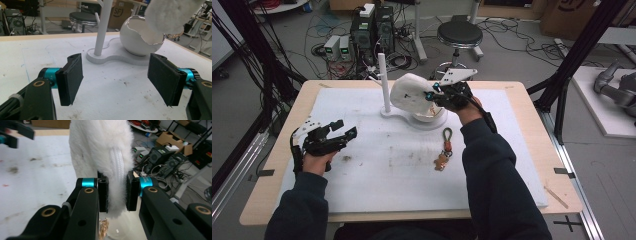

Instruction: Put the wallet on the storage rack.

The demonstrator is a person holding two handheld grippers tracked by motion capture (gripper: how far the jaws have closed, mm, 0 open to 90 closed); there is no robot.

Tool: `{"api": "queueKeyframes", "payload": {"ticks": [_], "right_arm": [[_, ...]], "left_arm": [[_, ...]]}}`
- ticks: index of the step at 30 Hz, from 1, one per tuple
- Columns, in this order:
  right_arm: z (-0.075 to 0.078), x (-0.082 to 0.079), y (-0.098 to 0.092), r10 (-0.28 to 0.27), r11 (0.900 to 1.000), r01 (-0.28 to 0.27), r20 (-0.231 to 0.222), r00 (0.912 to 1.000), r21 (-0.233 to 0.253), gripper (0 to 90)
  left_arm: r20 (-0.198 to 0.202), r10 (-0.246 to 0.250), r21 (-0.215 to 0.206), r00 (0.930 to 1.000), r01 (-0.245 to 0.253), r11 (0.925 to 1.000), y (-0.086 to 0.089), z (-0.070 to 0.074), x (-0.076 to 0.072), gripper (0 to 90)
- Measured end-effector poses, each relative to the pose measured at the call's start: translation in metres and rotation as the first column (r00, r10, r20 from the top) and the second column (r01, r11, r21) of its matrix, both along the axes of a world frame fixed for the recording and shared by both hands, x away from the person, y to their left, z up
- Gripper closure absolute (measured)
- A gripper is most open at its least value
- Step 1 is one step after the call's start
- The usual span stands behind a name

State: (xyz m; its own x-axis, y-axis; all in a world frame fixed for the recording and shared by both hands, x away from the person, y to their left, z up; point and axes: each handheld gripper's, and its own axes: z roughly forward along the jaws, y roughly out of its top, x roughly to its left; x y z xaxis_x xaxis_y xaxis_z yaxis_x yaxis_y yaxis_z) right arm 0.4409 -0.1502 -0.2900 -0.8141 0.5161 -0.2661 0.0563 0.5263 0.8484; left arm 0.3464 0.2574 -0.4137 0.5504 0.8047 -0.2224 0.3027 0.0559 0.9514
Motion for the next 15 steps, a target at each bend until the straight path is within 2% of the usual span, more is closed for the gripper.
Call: {"api": "queueKeyframes", "payload": {"ticks": [1,5,6,8,10,12,14,15], "right_arm": [[0.001,0.008,0.001,-0.006,1.0,0.006,0.011,0.9999,0.002,77.8],[0.0,0.016,0.002,-0.022,1.0,0.022,0.016,0.9996,-0.018,77.8],[0.0,0.023,0.002,-0.027,0.999,0.028,0.035,0.999,-0.034,77.8],[0.0,0.024,0.002,-0.029,0.999,0.031,0.036,0.9989,-0.038,77.8],[-0.001,0.027,0.0,-0.034,0.998,0.038,0.064,0.9974,-0.055,77.8],[-0.005,0.032,-0.004,-0.051,0.993,0.059,0.089,0.9947,-0.099,77.8],[-0.007,0.033,-0.006,-0.056,0.992,0.066,0.091,0.9943,-0.109,77.7],[-0.008,0.035,-0.009,-0.059,0.988,0.074,0.11,0.9921,-0.137,77.7]], "left_arm": [[-0.003,0.0,0.0,1.0,0.0,1.0,0.0,0.0,0.0,28.3],[-0.009,-0.001,-0.005,1.0,0.001,1.0,0.0,-0.002,0.001,28.3],[-0.01,0.0,-0.008,0.9999,0.0,1.0,0.001,-0.002,0.001,28.3],[-0.011,0.001,-0.007,0.9999,-0.001,1.0,0.001,-0.002,0.001,28.3],[-0.013,0.004,-0.008,0.9999,-0.004,1.0,0.001,-0.002,0.001,28.3],[-0.018,0.004,-0.005,0.9998,-0.004,1.0,0.001,-0.003,0.001,28.4],[-0.018,0.005,-0.004,0.9998,-0.005,1.0,0.001,-0.003,0.001,28.4],[-0.02,0.005,-0.001,0.9998,-0.005,1.0,0.001,-0.003,0.001,28.4]]}}
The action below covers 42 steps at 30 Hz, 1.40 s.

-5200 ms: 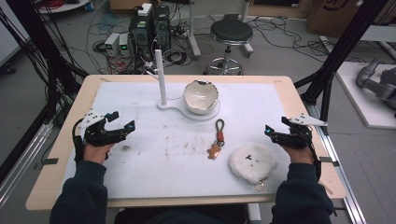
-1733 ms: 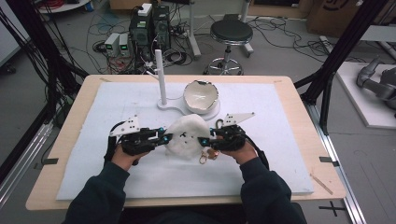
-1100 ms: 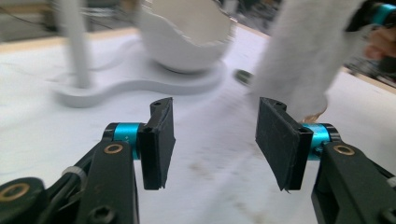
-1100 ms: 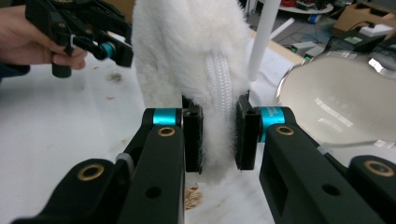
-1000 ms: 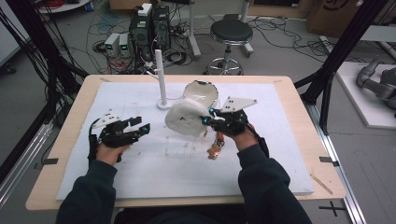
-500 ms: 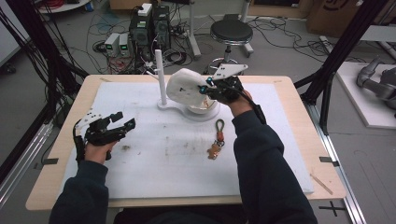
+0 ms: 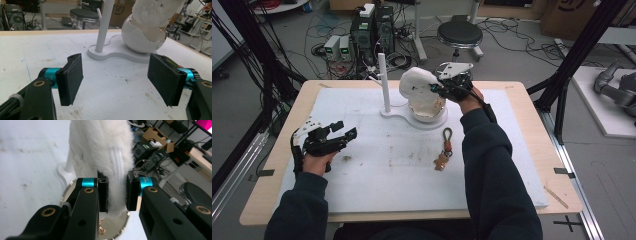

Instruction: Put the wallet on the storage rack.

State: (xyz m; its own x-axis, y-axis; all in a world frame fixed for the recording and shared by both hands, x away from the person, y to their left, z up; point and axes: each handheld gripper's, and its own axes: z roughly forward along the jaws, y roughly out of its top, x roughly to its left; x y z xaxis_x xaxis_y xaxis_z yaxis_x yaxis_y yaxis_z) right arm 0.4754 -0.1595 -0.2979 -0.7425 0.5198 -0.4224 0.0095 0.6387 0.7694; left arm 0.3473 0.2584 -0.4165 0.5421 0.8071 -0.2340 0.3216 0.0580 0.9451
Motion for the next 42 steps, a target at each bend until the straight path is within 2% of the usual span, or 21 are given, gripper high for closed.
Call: {"api": "queueKeyframes", "payload": {"ticks": [2,7,14,18,19,20,21,23,25,26,28,29,30,32,34,35,36,37,39,40,42], "right_arm": [[-0.001,0.0,-0.001,-0.005,1.0,0.005,0.008,1.0,-0.016,77.7],[-0.006,0.0,-0.006,-0.019,0.993,0.024,0.041,0.999,-0.119,77.7],[-0.01,-0.001,-0.004,-0.006,0.983,0.021,0.085,0.9964,-0.183,77.7],[-0.016,0.001,0.002,0.006,0.974,0.015,0.089,0.996,-0.226,77.6],[-0.02,0.002,0.005,0.016,0.966,0.008,0.092,0.9956,-0.259,77.6],[-0.02,0.002,0.005,0.016,0.966,0.008,0.092,0.9956,-0.259,77.6],[-0.023,0.003,0.006,0.019,0.961,0.006,0.088,0.9959,-0.275,77.6],[-0.028,0.005,0.008,0.031,0.947,0.0,0.093,0.9952,-0.322,77.6],[-0.032,0.006,0.01,0.032,0.94,-0.002,0.082,0.9961,-0.342,77.6],[-0.035,0.007,0.011,0.037,0.932,-0.004,0.083,0.9958,-0.361,77.6],[-0.037,0.007,0.012,0.043,0.929,-0.01,0.082,0.9957,-0.37,77.7],[-0.042,0.009,0.015,0.047,0.918,-0.015,0.071,0.9964,-0.396,77.7],[-0.042,0.009,0.015,0.047,0.918,-0.015,0.071,0.9964,-0.396,77.7],[-0.047,0.011,0.017,0.039,0.91,-0.014,0.052,0.9979,-0.415,77.7],[-0.051,0.014,0.016,0.019,0.907,-0.004,0.031,0.9993,-0.421,77.1],[-0.052,0.015,0.016,0.005,0.911,0.0,0.01,0.9999,-0.411,75.0],[-0.049,0.016,0.014,-0.021,0.93,0.007,-0.036,0.9991,-0.367,63.5],[-0.049,0.016,0.014,-0.021,0.93,0.007,-0.036,0.9991,-0.367,63.5],[-0.043,0.015,0.013,-0.035,0.96,0.01,-0.082,0.996,-0.28,51.8],[-0.039,0.013,0.012,-0.026,0.977,0.005,-0.097,0.995,-0.214,49.8],[-0.032,0.01,0.011,0.005,0.993,-0.019,-0.115,0.9933,-0.12,49.3]], "left_arm": [[-0.001,0.0,0.001,1.0,0.0,1.0,0.0,0.0,0.0,28.4],[-0.005,0.0,-0.001,1.0,0.0,1.0,0.0,0.0,0.0,28.4],[-0.014,-0.003,-0.001,0.9999,0.003,1.0,-0.001,-0.001,0.0,28.4],[-0.018,-0.003,0.0,0.9998,0.003,1.0,-0.001,-0.001,0.0,28.4],[-0.019,-0.004,-0.002,0.9998,0.004,1.0,-0.001,-0.001,0.0,28.4],[-0.02,-0.004,-0.004,0.9998,0.004,1.0,-0.001,-0.001,0.0,28.4],[-0.02,-0.004,-0.003,0.9998,0.004,1.0,-0.001,-0.001,0.0,28.4],[-0.021,-0.004,-0.002,0.9998,0.004,1.0,-0.001,-0.001,0.0,28.4],[-0.022,-0.002,-0.001,0.9997,0.002,1.0,-0.001,-0.001,0.0,28.4],[-0.023,-0.002,-0.001,0.9997,0.002,1.0,0.0,-0.001,0.0,28.4],[-0.024,-0.003,-0.004,0.9997,0.003,1.0,-0.001,-0.001,0.0,28.4],[-0.024,-0.004,-0.004,0.9997,0.004,1.0,-0.001,-0.001,0.0,28.4],[-0.024,-0.006,-0.005,0.9997,0.006,1.0,-0.001,-0.001,0.0,28.4],[-0.024,-0.008,-0.005,0.9997,0.008,1.0,-0.002,-0.001,0.0,28.4],[-0.025,-0.009,-0.004,0.9996,0.009,1.0,-0.001,-0.001,0.0,28.4],[-0.026,-0.009,-0.004,0.9996,0.009,1.0,-0.001,-0.001,0.0,28.4],[-0.027,-0.008,-0.005,0.9996,0.008,1.0,-0.002,-0.001,0.0,28.4],[-0.028,-0.009,-0.001,0.9996,0.009,1.0,-0.001,-0.001,0.0,28.4],[-0.029,-0.012,-0.003,0.9995,0.012,0.9999,-0.002,-0.001,0.0,28.4],[-0.029,-0.011,-0.003,0.9995,0.01,0.9999,-0.002,-0.001,0.0,28.4],[-0.029,-0.013,-0.004,0.9995,0.013,0.9999,-0.003,-0.001,0.0,28.4]]}}
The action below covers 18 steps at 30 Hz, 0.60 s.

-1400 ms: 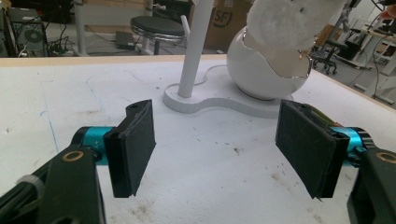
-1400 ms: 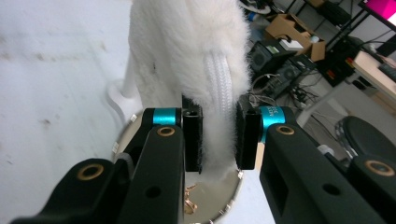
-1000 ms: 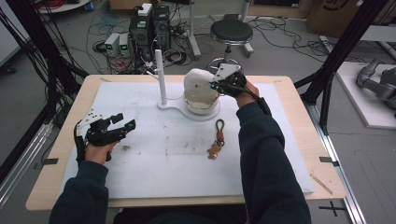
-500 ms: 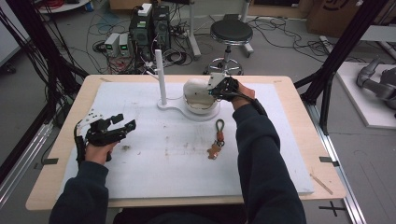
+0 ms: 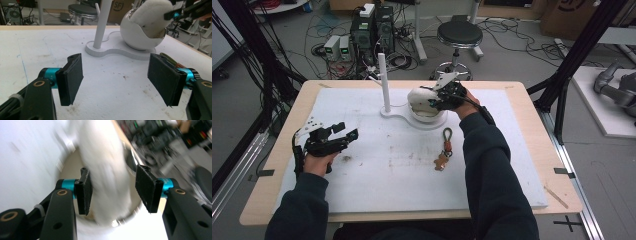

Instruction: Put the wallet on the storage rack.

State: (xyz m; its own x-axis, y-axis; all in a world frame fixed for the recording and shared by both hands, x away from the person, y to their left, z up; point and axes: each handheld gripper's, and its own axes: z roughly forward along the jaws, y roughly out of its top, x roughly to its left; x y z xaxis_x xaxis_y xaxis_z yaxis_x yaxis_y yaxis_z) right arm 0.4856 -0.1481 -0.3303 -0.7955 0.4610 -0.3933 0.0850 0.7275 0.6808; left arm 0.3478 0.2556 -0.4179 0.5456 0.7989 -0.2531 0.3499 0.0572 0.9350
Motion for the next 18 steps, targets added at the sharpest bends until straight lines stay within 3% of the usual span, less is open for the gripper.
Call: {"api": "queueKeyframes", "payload": {"ticks": [1,3,4,7,10,12,14,16,18], "right_arm": [[0.003,-0.002,0.001,0.015,0.998,-0.015,-0.009,0.9998,0.065,50.6],[0.004,-0.004,0.004,0.038,0.993,-0.037,-0.002,0.9993,0.108,62.3],[0.001,-0.005,0.006,0.035,0.995,-0.033,-0.016,0.9993,0.097,66.8],[-0.007,-0.003,0.008,-0.01,0.999,0.013,-0.064,0.9979,0.051,67.0],[-0.006,-0.008,0.0,-0.038,0.991,0.049,-0.086,0.9955,0.128,50.9],[-0.003,-0.014,-0.01,-0.064,0.983,0.081,-0.11,0.9919,0.167,43.3],[0.0,-0.019,-0.02,-0.078,0.978,0.101,-0.13,0.9884,0.184,40.7],[0.0,-0.031,-0.037,-0.1,0.961,0.126,-0.118,0.988,0.247,38.9],[0.002,-0.036,-0.049,-0.127,0.955,0.17,-0.181,0.9752,0.242,32.6]], "left_arm": [[0.0,0.0,0.0,1.0,0.0,1.0,0.0,0.0,0.0,28.4],[-0.001,-0.001,0.001,1.0,0.001,1.0,0.0,0.0,0.0,28.4],[-0.001,-0.002,0.001,1.0,0.002,1.0,0.0,0.0,0.0,28.4],[0.0,-0.001,0.001,1.0,0.001,1.0,0.0,0.001,-0.001,28.4],[0.001,0.002,0.015,1.0,-0.002,0.9999,0.0,0.0,0.0,28.4],[0.021,0.014,0.012,0.9997,-0.014,0.9998,0.0,0.001,0.0,25.7],[0.033,0.026,0.015,0.9991,-0.027,0.9995,0.001,0.002,-0.001,22.1],[0.033,0.024,0.009,0.9992,-0.025,0.9997,0.002,0.001,-0.001,18.5],[0.03,0.019,0.011,0.9994,-0.019,0.9998,0.001,0.001,0.0,17.8]]}}
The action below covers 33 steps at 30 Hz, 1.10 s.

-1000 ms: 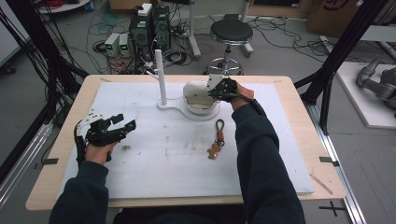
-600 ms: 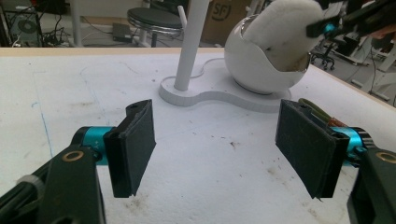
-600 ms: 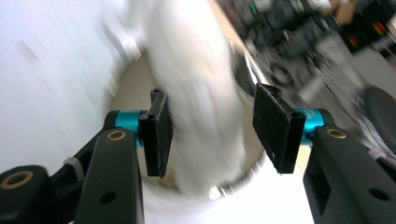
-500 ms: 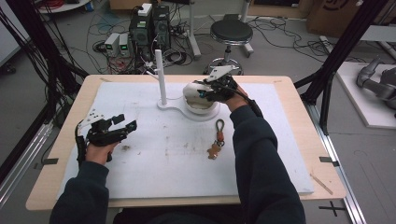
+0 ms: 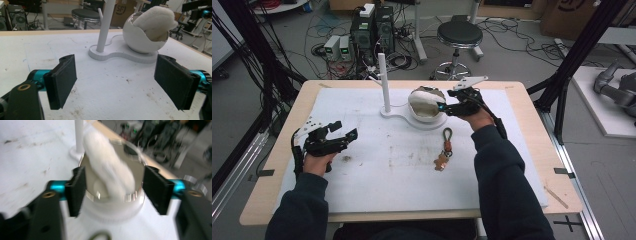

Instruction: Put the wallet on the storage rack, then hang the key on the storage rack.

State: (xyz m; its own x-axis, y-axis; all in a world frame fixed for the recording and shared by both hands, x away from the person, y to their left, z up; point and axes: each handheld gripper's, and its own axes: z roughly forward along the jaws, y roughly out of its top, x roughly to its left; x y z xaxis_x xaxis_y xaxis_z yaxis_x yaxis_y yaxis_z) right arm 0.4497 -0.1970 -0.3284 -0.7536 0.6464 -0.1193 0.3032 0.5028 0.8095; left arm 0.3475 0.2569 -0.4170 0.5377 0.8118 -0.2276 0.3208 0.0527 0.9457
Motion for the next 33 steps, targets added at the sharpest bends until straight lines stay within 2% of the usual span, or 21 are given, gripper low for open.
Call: {"api": "queueKeyframes", "payload": {"ticks": [1,2,3,4,6,9,12,15,17,18,25,31,33], "right_arm": [[0.0,-0.004,-0.007,-0.017,1.0,0.018,-0.026,0.9995,0.023,32.3],[-0.002,-0.011,-0.015,-0.022,0.999,0.023,-0.011,0.9997,0.048,32.1],[-0.003,-0.018,-0.021,-0.028,0.998,0.029,-0.014,0.9995,0.054,31.1],[-0.005,-0.026,-0.028,-0.045,0.998,0.046,-0.027,0.9986,0.045,30.5],[-0.011,-0.04,-0.039,-0.048,0.997,0.049,-0.022,0.9986,0.051,30.3],[-0.029,-0.064,-0.057,-0.06,0.998,0.061,-0.022,0.998,0.032,28.9],[-0.048,-0.08,-0.074,-0.082,0.996,0.084,-0.064,0.9946,0.041,28.9],[-0.062,-0.086,-0.088,-0.118,0.99,0.124,-0.091,0.9888,0.066,29.0],[-0.07,-0.087,-0.096,-0.139,0.983,0.153,-0.133,0.9813,0.099,30.2],[-0.072,-0.086,-0.098,-0.147,0.983,0.162,-0.154,0.977,0.091,30.2],[-0.07,-0.09,-0.097,-0.158,0.982,0.169,-0.125,0.9794,0.08,30.0],[-0.071,-0.09,-0.094,-0.182,0.978,0.192,-0.122,0.9757,0.079,30.2],[-0.072,-0.09,-0.093,-0.192,0.976,0.203,-0.128,0.973,0.075,34.1]], "left_arm": [[-0.002,-0.003,0.002,1.0,0.003,1.0,-0.001,0.0,0.0,17.8],[-0.002,-0.006,0.006,1.0,0.006,1.0,-0.001,-0.001,0.0,17.8],[-0.006,-0.012,0.014,0.9999,0.012,0.9998,-0.002,-0.001,0.0,17.8],[-0.008,-0.016,0.017,0.9998,0.016,0.9997,-0.003,-0.001,0.0,17.8],[-0.01,-0.023,0.023,0.9997,0.024,0.9995,-0.003,-0.001,0.0,17.8],[-0.013,-0.021,0.029,0.9997,0.021,0.9993,-0.003,-0.001,0.0,17.8],[-0.01,-0.015,0.03,0.9998,0.016,0.9994,-0.003,0.0,-0.001,17.8],[-0.014,-0.016,0.033,0.9998,0.017,0.9993,-0.003,0.0,-0.001,17.8],[-0.013,-0.018,0.037,0.9998,0.018,0.9991,-0.004,0.0,-0.001,17.9],[-0.013,-0.018,0.037,0.9998,0.019,0.9991,-0.004,0.0,-0.001,17.9],[-0.008,-0.027,0.031,0.9996,0.027,0.9991,-0.006,0.001,-0.002,18.1],[-0.011,-0.023,0.023,0.9997,0.023,0.9995,-0.004,0.0,-0.001,18.2],[-0.015,-0.025,0.023,0.9996,0.025,0.9994,-0.003,0.0,-0.001,18.2]]}}
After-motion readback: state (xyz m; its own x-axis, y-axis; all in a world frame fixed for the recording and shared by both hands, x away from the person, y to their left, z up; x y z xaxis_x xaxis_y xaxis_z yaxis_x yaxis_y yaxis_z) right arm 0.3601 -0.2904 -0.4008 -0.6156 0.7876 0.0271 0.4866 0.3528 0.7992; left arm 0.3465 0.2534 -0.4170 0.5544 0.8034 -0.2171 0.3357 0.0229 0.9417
